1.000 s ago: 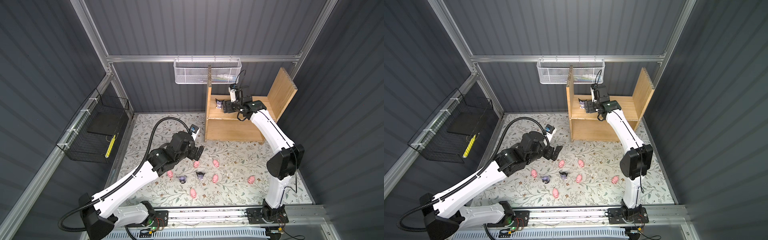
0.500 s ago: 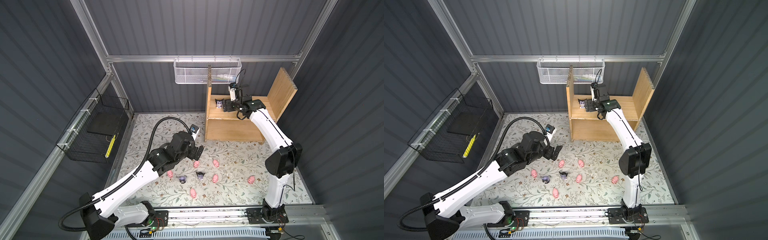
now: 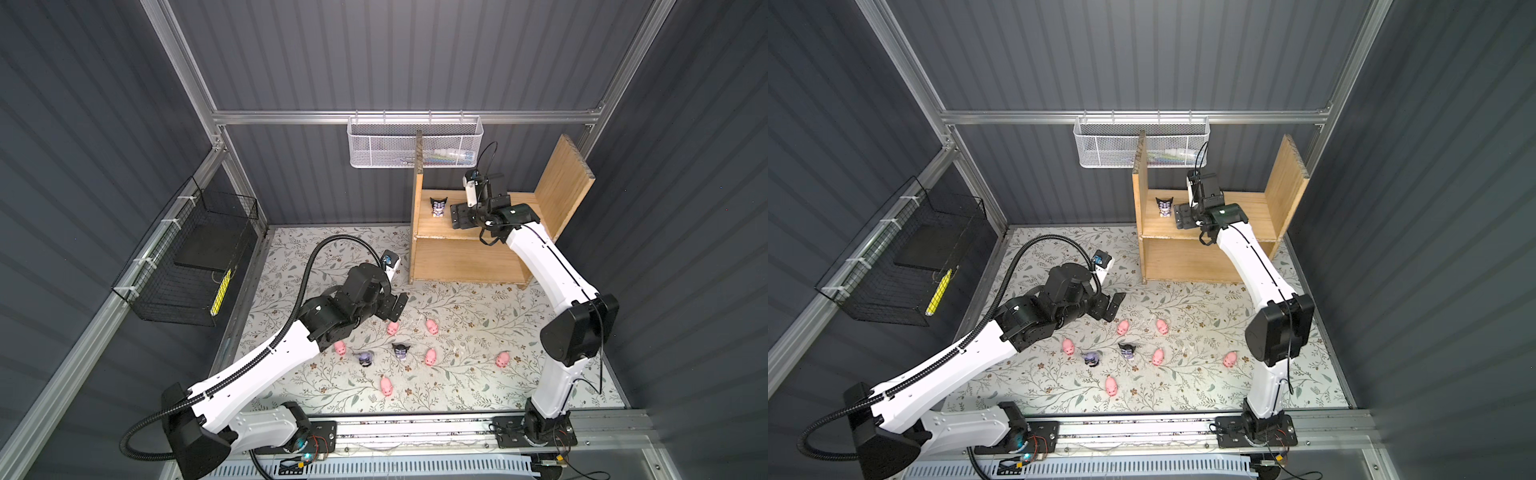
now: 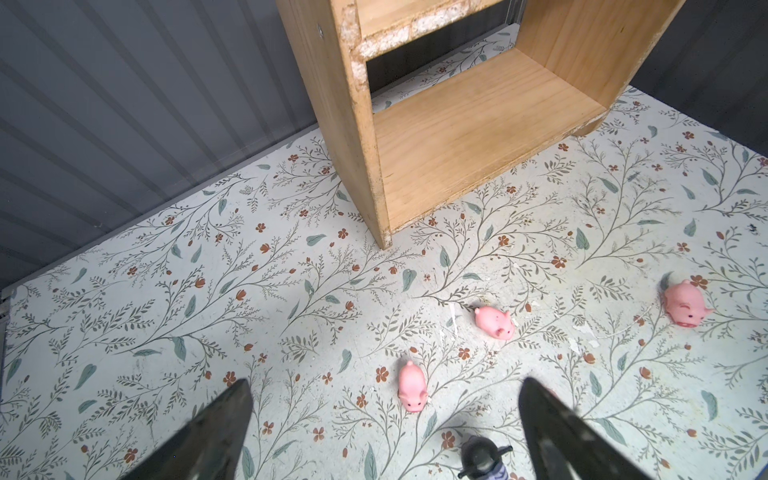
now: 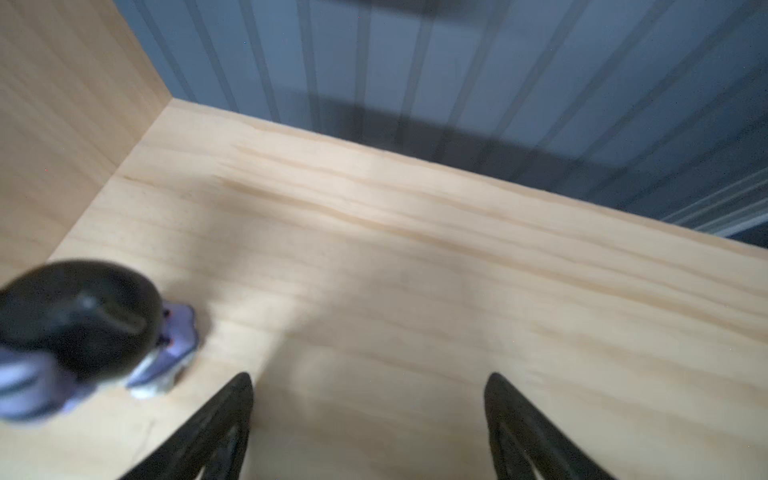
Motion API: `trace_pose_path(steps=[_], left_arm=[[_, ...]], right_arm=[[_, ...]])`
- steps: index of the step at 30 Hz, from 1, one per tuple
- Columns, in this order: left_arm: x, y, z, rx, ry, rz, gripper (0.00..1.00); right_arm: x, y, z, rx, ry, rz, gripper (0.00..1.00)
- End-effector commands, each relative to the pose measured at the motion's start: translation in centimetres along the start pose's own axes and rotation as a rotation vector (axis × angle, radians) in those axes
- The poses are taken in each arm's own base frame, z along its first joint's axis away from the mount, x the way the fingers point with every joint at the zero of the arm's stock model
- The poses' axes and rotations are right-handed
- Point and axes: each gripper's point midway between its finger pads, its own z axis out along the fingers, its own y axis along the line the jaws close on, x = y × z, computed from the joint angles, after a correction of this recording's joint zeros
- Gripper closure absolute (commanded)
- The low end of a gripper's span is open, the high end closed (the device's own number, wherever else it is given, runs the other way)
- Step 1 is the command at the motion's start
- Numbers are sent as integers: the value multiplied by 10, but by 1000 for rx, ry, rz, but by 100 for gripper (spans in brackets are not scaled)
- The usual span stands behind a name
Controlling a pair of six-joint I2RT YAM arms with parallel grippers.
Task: Place and organize the plastic toys onto the shelf
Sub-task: 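Move the right gripper over the second figurine while the left arm lowers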
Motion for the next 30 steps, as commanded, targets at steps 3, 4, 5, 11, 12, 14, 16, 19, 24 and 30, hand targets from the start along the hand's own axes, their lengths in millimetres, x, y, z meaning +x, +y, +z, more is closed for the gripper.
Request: trace_pose_path(steps=[3,4,5,11,12,14,16,19,24,30], left_arm=[[5,3,-18,11,-17,-42,0],[7,4,-19,8,-18,-49,0],[10,5,-21,6,-18,-61,0],[35,2,-32,43,9,-162,0],[41,2,-34,51,11,-183,0],[54,3,-39,59,17,-224,0],[68,2,-43,69,29,-267,1],[93,3,-46,71,51,-336,1],[137,8,-45,47,87,-420,1],[157,19,-45,-16,93,-478,1]], right_arm=[[2,-17,-51,37,-33,38,13],[6,-17,-58,31,-33,50,12],[12,-15,-67,24,-35,63,12],[67,15,-116,-39,-40,90,6],[78,25,-125,-54,-37,87,5],[102,44,-139,-79,-37,67,3],[126,62,-150,-119,-40,70,2],[164,87,-167,-196,-35,94,1],[223,117,-179,-246,-6,96,2],[268,150,-186,-261,19,82,3]])
